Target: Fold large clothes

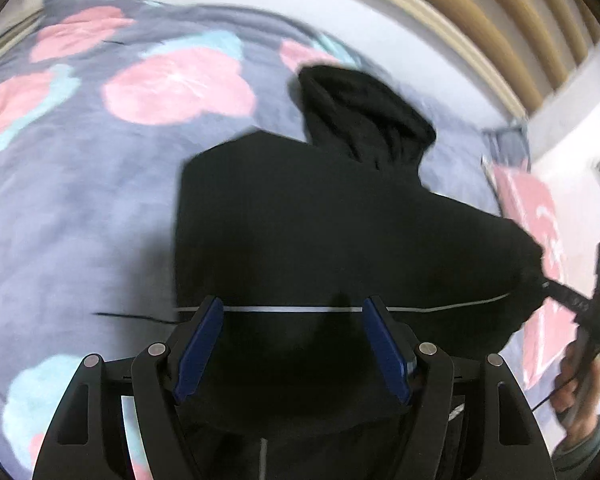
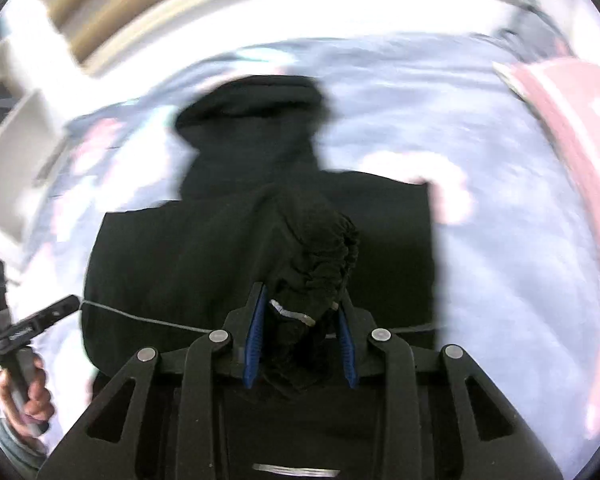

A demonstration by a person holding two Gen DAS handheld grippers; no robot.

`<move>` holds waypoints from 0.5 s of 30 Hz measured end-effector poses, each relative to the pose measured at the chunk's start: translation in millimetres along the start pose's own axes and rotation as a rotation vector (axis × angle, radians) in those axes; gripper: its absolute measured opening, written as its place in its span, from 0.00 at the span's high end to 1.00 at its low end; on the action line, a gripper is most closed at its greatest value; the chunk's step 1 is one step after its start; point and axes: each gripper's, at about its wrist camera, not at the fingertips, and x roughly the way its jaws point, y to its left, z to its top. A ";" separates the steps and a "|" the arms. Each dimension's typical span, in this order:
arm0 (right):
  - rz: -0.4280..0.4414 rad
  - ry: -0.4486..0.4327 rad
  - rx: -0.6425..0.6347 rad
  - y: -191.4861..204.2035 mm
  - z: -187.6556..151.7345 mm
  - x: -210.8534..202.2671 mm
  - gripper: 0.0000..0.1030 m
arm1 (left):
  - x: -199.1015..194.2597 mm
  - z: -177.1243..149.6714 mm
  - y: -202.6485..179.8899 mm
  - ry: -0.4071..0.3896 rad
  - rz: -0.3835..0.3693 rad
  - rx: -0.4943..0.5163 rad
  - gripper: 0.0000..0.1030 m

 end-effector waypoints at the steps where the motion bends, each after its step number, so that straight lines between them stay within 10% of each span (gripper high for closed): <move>1: -0.015 0.027 0.040 -21.0 -4.3 10.3 0.65 | 12.9 -1.3 -5.3 0.013 0.007 0.010 0.29; 7: -0.056 0.201 0.082 -54.9 -37.6 101.6 0.65 | 84.6 -14.9 -15.8 0.097 0.247 0.079 0.29; 15: -0.060 0.191 0.109 -55.8 -38.6 97.1 0.58 | 69.5 -8.6 -20.6 0.090 0.211 0.112 0.27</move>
